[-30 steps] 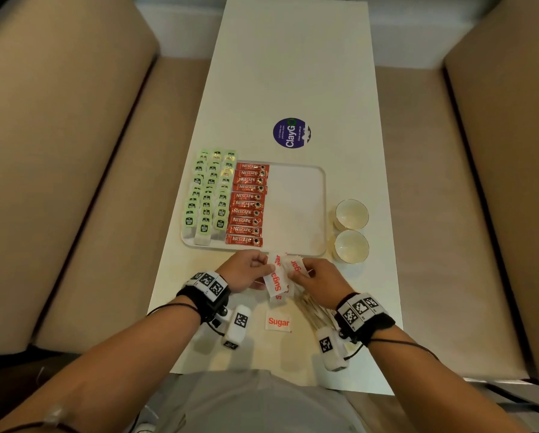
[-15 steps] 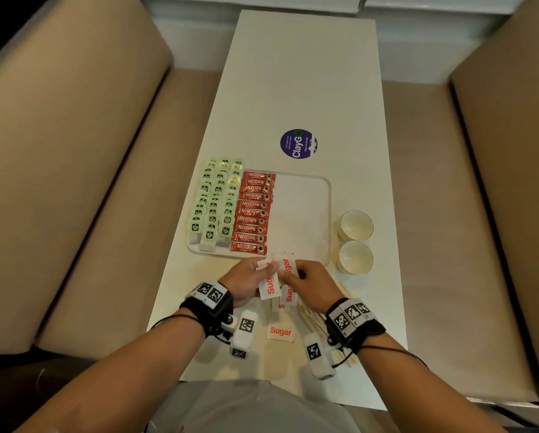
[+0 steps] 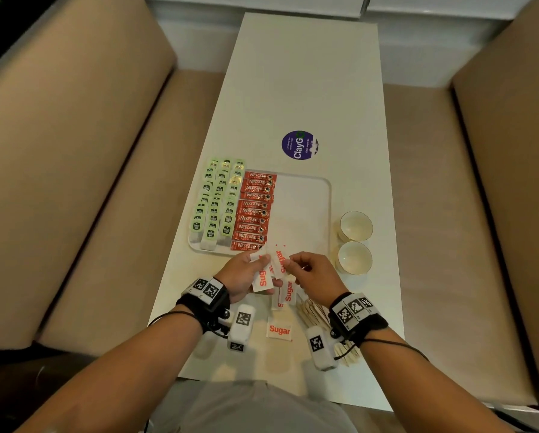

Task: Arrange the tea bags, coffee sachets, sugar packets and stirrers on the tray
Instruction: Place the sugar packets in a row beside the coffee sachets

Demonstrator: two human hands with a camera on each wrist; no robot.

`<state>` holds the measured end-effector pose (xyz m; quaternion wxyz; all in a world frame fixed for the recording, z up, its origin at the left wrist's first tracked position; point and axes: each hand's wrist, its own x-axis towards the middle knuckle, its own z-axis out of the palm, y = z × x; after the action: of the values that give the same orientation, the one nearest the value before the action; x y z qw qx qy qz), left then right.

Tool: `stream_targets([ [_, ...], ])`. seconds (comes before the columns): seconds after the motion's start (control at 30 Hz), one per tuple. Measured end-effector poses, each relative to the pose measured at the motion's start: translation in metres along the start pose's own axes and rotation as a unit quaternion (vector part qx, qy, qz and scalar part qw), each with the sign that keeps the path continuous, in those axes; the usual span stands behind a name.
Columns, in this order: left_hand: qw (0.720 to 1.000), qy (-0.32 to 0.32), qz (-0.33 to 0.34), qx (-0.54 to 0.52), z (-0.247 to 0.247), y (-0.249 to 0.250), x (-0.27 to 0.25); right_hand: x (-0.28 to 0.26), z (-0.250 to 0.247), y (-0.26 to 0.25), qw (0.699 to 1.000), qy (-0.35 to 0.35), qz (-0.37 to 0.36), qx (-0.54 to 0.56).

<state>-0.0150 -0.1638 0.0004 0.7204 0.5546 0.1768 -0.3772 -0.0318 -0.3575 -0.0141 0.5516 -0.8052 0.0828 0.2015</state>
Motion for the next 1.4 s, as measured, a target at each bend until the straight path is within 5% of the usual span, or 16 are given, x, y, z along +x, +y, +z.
stream_targets([
  [0.6,0.996,0.028,0.064,0.049,-0.013,0.010,0.012,0.016,0.013,-0.016,0.996,0.001,0.029,0.082],
  [0.87,0.997,0.036,0.061,0.031,-0.021,0.026,0.033,0.036,0.009,-0.014,0.998,0.046,0.020,0.036],
  [1.4,0.992,0.100,0.038,-0.066,-0.057,0.080,0.101,0.184,-0.022,-0.029,0.986,0.126,0.100,-0.045],
])
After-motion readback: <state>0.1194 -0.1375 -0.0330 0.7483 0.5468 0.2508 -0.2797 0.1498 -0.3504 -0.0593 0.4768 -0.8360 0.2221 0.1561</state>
